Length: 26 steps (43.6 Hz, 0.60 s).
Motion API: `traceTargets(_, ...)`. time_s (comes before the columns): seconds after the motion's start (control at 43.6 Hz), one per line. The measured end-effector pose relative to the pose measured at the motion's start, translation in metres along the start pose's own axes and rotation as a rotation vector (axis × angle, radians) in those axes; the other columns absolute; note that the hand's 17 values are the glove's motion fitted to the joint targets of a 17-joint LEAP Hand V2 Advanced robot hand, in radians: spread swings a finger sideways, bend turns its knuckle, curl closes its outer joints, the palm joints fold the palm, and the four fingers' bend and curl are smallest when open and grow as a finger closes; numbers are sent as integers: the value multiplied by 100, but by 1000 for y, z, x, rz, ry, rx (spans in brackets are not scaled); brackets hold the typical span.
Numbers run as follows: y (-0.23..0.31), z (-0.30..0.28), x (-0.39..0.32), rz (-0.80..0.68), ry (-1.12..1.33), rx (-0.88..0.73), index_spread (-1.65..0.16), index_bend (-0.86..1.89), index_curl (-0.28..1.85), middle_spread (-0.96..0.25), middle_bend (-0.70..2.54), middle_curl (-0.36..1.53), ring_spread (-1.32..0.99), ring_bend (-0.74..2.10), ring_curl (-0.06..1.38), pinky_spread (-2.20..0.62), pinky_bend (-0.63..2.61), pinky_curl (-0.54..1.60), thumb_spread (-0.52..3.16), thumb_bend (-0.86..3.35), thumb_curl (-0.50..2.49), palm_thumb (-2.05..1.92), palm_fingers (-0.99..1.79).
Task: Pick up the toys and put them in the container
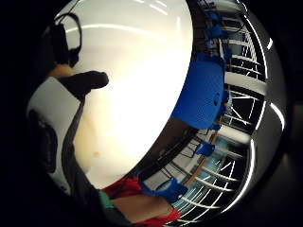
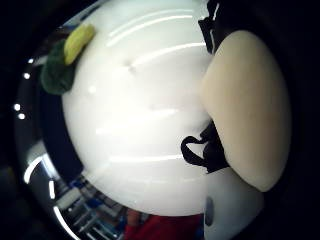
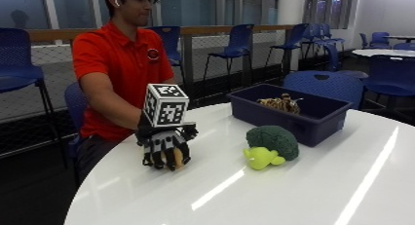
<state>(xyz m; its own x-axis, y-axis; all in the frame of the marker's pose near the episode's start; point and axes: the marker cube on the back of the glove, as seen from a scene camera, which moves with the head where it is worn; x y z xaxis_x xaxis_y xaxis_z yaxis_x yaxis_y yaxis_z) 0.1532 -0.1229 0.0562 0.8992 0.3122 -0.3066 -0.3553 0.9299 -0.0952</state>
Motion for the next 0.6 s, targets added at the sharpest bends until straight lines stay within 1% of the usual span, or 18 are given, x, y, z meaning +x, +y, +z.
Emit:
traceTargets(0.069, -3, -1, 3, -24, -23, -2, -40, 18, 26, -29, 35, 32, -39, 87, 35, -40, 113, 37, 127, 20, 50, 54, 73)
traceTargets(0.092, -4, -3, 4, -32, -33, -3, -40, 14, 25, -29, 32, 31, -39, 85, 34, -40, 114, 37, 129, 20, 50, 53, 65)
traceTargets(0.115, -5, -4, 5, -41, -46, -3, -40, 20, 28, -31, 37, 34, -42, 90, 37, -40, 112, 38, 123, 20, 52, 57, 79)
traceTargets(0.138, -7, -6, 6, -50, -59, -1, -40, 18, 26, -32, 37, 33, -43, 89, 36, -41, 111, 37, 121, 20, 53, 58, 79)
traceTargets(0.252, -8, -19, 11, -81, -133, 25, -41, 22, 29, -38, 46, 38, -47, 94, 38, -42, 105, 36, 108, 20, 61, 64, 97)
traceTargets(0.481, -14, -34, 17, -74, -236, 17, -43, 26, 37, -44, 54, 46, -51, 95, 43, -43, 98, 38, 88, 19, 72, 69, 102)
traceTargets(0.596, -14, -62, 13, -82, -256, 51, -43, 26, 40, -46, 54, 49, -52, 94, 44, -43, 98, 38, 80, 19, 77, 71, 101)
